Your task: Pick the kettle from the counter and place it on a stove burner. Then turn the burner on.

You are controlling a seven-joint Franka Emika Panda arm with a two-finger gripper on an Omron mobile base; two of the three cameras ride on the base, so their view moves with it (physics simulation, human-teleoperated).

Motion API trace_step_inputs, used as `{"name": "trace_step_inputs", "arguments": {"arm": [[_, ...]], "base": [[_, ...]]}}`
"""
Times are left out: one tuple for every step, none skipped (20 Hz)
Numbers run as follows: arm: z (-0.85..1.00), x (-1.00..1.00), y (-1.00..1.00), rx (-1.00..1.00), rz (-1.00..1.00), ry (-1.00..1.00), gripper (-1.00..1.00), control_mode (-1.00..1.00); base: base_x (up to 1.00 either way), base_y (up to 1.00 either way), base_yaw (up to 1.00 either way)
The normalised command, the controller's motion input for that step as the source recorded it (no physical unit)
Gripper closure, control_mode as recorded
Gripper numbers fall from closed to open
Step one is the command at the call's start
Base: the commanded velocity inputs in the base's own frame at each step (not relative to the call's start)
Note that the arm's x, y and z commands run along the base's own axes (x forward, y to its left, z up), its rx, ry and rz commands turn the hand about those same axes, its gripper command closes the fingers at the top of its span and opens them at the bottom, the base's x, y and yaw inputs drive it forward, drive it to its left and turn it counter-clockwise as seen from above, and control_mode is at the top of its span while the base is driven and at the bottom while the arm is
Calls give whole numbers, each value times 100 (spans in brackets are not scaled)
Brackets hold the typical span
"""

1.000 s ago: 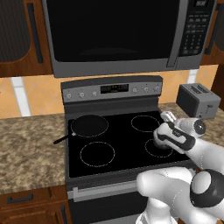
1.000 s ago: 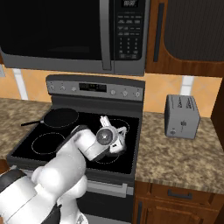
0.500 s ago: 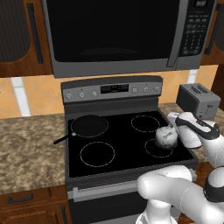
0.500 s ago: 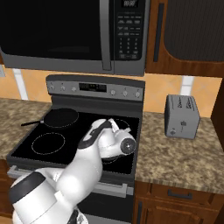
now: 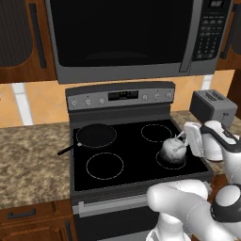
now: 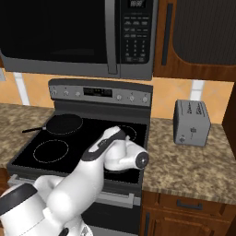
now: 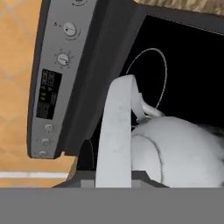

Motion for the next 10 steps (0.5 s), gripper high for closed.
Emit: {"name": "trace_step_inputs", "arguments": {"arm": [[-19, 0, 39, 21, 1, -3, 100, -100], [-17, 0, 38, 16, 0, -8, 100, -100], [-24, 3, 46, 12, 0, -10, 100, -100], [-26, 6, 46, 7, 0, -9, 100, -100], [-27, 11, 34, 2, 0, -9, 100, -100], [-28, 6, 14, 0, 0, -6, 100, -100], [-34, 6, 0, -2, 0, -8, 100, -100], [-41, 6, 0, -7, 5, -2, 100, -100], [-36, 0, -21, -6, 4, -5, 100, -100], [-37, 0, -38, -7, 3, -7, 100, -100]], "base": [[0, 0, 0], [0, 0, 0], [0, 0, 0], [0, 0, 0], [0, 0, 0], [0, 0, 0], [0, 0, 0], [0, 0, 0], [0, 0, 0], [0, 0, 0]]}}
